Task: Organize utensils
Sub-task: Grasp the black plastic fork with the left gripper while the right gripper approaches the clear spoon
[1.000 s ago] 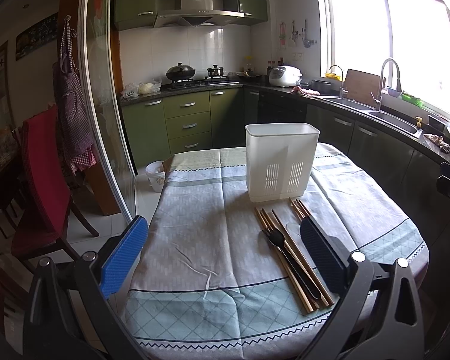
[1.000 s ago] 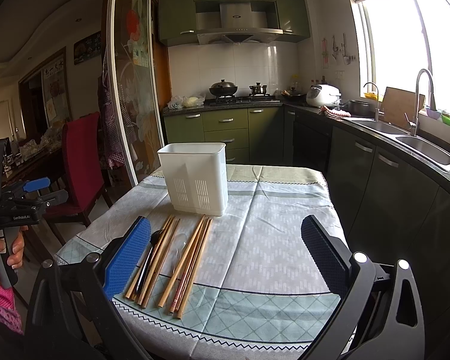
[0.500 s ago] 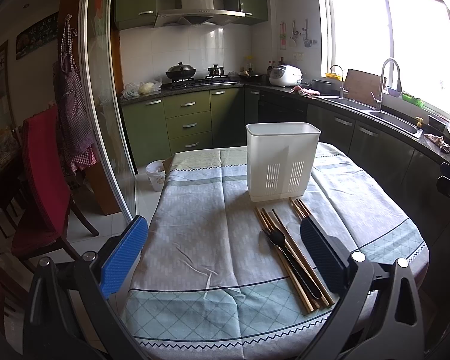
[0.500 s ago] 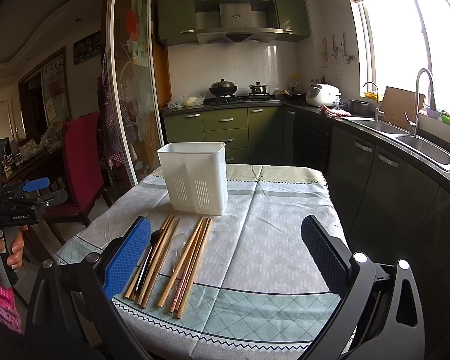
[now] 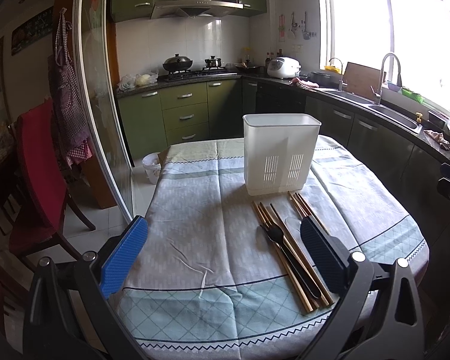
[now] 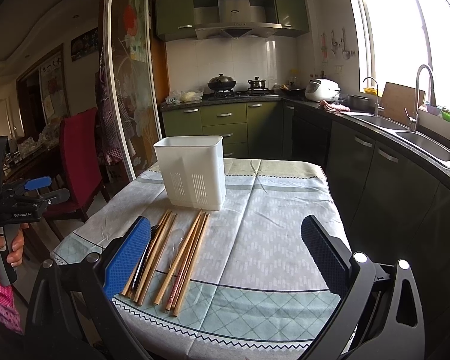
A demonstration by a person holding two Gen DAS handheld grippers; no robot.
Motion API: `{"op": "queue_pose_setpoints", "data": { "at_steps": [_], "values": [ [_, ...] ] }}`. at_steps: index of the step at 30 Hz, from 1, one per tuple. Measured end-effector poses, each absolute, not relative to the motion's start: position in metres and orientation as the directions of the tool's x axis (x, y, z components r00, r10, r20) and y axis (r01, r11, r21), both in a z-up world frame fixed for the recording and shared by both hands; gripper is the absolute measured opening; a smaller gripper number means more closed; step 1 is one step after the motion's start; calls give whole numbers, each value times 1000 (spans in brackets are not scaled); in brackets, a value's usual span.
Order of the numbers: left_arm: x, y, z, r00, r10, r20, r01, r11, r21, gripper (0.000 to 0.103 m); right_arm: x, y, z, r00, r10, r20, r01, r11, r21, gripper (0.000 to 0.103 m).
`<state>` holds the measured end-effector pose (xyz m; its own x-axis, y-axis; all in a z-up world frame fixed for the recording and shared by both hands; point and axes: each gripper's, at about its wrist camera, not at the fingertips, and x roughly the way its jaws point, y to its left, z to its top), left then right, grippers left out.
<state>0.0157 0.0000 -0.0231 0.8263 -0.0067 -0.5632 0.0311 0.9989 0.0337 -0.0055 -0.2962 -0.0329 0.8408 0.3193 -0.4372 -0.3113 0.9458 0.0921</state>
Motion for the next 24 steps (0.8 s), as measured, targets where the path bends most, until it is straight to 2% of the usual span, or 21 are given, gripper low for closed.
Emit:
{"op": "queue_pose_setpoints", "data": {
  "at_steps": [12,19,20,22,24],
  "values": [
    [116,-39,-67,557,-87,-826,97,995,-39,97,34,-313,-62,754,292,-589,-263,955,136,99],
    [152,-65,-109,333,-163,-929,99,986,-137,96,57,-339,-77,713,306,-631,-205,951,229,99],
    [154,-66,-114,309,-164,-937,84,986,-145,95,58,-342,-78,714,311,-627,-201,949,241,99],
    [158,-65,-119,273,-151,-950,48,988,-144,82,60,-348,-80,712,314,-628,-191,947,257,99],
    [162,-64,-123,241,-130,-962,8,991,-132,78,63,-350,-82,703,326,-631,-193,943,272,95]
  ]
}}
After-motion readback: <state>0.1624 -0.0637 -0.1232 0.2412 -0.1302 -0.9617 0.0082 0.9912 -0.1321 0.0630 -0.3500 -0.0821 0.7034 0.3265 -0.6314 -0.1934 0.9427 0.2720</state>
